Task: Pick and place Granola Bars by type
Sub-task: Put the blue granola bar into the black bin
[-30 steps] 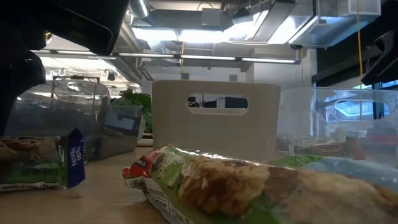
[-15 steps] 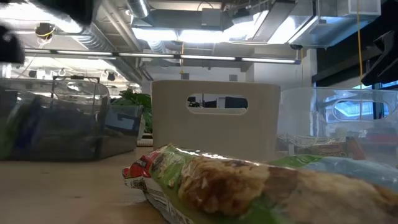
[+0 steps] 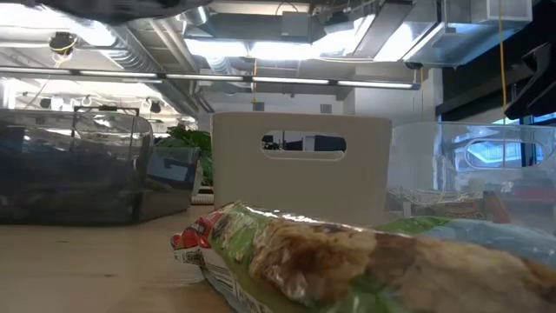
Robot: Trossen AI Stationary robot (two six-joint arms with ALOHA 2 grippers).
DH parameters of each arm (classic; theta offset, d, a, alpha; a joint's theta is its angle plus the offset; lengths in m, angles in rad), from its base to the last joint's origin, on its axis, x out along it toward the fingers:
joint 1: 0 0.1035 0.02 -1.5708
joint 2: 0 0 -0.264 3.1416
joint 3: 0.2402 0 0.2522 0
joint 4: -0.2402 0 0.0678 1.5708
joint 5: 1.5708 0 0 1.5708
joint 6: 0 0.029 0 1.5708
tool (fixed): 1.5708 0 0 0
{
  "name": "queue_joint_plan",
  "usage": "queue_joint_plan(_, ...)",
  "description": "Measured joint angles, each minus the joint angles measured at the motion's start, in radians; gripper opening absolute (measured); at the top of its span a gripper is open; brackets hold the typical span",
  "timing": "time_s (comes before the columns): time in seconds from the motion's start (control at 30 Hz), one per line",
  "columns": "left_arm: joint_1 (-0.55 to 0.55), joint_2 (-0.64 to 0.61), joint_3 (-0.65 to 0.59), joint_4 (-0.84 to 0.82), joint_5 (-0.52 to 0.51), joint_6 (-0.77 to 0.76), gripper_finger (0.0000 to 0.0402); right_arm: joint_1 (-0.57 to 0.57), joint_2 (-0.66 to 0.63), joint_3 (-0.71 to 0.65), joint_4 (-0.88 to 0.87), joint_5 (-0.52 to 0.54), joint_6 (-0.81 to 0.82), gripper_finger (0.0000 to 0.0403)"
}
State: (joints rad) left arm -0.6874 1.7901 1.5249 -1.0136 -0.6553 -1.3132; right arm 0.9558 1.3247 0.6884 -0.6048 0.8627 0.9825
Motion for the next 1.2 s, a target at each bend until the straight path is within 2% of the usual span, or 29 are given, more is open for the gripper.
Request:
queue_joint_plan(0.07,0.012,-0.014,0.000,-0.052,-0.085,-0.051,0.0059,0.000,0.000,0.000,0.000,0.000,0.002,0.0177)
queue_joint_plan(0.13,0.029,-0.021,0.000,-0.117,-0.111,-0.115,0.0059,0.000,0.000,0.000,0.001,0.000,0.005,0.0177)
queue_joint_plan(0.3,0.073,-0.005,-0.009,-0.336,-0.029,-0.317,0.0059,0.000,0.000,0.000,0.002,0.000,0.006,0.0177)
queue_joint_plan(0.37,0.097,-0.005,-0.040,-0.355,-0.006,-0.365,0.0058,0.000,0.000,0.000,0.002,0.000,0.006,0.0177)
queue_joint_plan(0.63,0.164,-0.003,-0.152,-0.319,0.111,-0.377,0.0060,0.000,0.000,0.000,0.003,0.000,0.007,0.0177)
queue_joint_plan(1.2,0.195,-0.003,-0.186,-0.289,0.133,-0.351,0.0089,0.000,0.000,0.000,0.002,0.000,0.006,0.0177)
